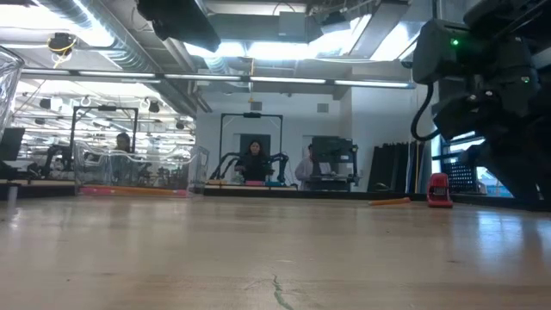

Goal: Sort crayons/erasers/pens/pencils in bins
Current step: Put the black pen into the bottom left transparent bin

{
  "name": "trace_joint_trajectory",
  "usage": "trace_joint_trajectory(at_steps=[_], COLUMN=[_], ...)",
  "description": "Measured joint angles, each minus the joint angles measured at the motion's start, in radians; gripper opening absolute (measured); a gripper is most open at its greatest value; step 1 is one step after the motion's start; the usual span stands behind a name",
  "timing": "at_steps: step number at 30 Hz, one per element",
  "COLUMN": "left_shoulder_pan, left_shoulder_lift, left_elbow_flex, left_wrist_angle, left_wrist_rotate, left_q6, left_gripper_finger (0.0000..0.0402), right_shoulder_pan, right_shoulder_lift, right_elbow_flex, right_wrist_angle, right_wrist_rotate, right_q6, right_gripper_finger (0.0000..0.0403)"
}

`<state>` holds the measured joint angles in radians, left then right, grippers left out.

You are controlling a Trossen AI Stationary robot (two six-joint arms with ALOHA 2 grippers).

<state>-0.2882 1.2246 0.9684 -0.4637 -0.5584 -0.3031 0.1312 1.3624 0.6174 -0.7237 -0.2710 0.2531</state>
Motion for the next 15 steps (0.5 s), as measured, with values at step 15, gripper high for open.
trace_joint_trajectory(at_steps=[15], left_shoulder_pan=[0.000], left_shoulder_lift=[0.000], left_elbow_flex=[0.000], left_wrist_angle=[-0.026], left_wrist_rotate=[0.000], left_q6=[0.000], left_gripper_finger=[0.0095], right_shoulder_pan=[0.001], right_shoulder_lift=[0.001], right_elbow_flex=[-0.002], right_wrist_angle=[-0.032], right_wrist_rotate=[0.001], right_q6=[-0.025], right_gripper_finger=[0.0129])
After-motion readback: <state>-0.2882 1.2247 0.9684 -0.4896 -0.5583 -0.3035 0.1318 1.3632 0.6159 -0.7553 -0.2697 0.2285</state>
